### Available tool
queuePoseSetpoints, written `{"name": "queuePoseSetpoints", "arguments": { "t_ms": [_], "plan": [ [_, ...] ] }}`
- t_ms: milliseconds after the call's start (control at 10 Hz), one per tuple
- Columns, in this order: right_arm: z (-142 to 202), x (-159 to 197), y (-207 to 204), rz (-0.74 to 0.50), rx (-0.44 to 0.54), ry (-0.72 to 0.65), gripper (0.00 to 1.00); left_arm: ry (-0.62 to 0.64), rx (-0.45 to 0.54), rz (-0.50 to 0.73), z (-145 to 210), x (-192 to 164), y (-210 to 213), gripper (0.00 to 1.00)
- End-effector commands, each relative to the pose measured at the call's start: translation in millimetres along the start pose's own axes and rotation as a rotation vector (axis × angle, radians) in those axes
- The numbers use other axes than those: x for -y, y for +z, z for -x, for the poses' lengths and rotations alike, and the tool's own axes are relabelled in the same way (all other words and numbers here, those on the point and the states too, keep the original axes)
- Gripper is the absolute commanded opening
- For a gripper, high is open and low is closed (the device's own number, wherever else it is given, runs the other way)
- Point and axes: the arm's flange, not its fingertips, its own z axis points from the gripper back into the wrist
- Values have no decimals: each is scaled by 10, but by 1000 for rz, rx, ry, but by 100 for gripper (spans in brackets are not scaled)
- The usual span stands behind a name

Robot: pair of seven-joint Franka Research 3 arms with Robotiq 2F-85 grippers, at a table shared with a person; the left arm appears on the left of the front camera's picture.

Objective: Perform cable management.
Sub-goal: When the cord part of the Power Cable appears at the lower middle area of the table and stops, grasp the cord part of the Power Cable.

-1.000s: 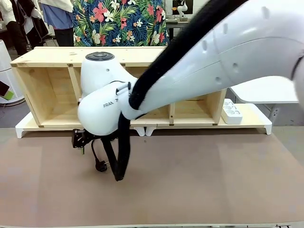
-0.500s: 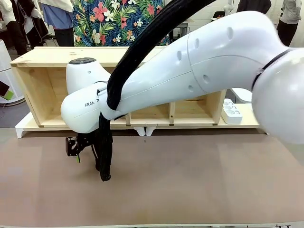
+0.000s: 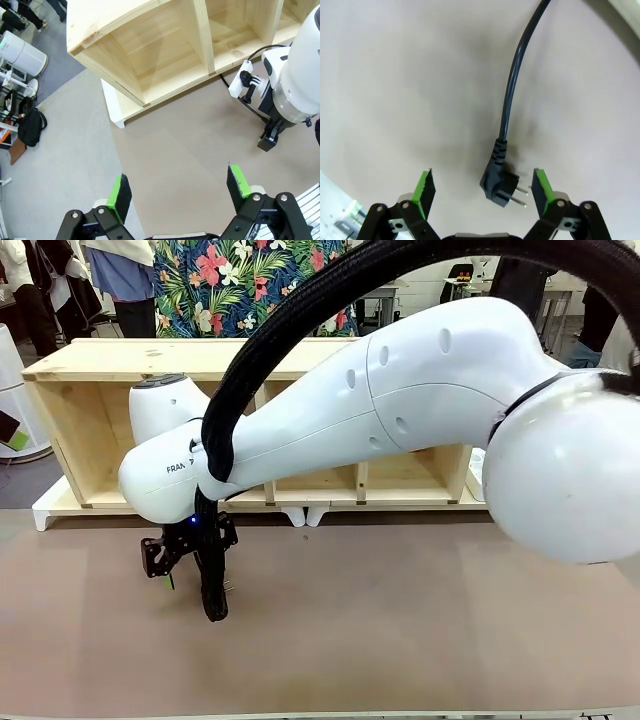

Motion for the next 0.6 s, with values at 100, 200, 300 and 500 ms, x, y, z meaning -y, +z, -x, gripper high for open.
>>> {"name": "queuePoseSetpoints", "arguments": {
  "t_ms": [100,200,300,500],
  "plan": [
    [-120,14,-108,32,-7,30,100,1,8,-3,-6,-4,4,100],
    [-124,28,-140,34,6,30,100,1,8,-3,-6,-4,4,100],
    [-124,46,-169,33,11,26,100,1,8,-3,-6,-4,4,100],
    [-115,78,-204,42,22,28,100,1,8,-3,-6,-4,4,100]
  ]
}}
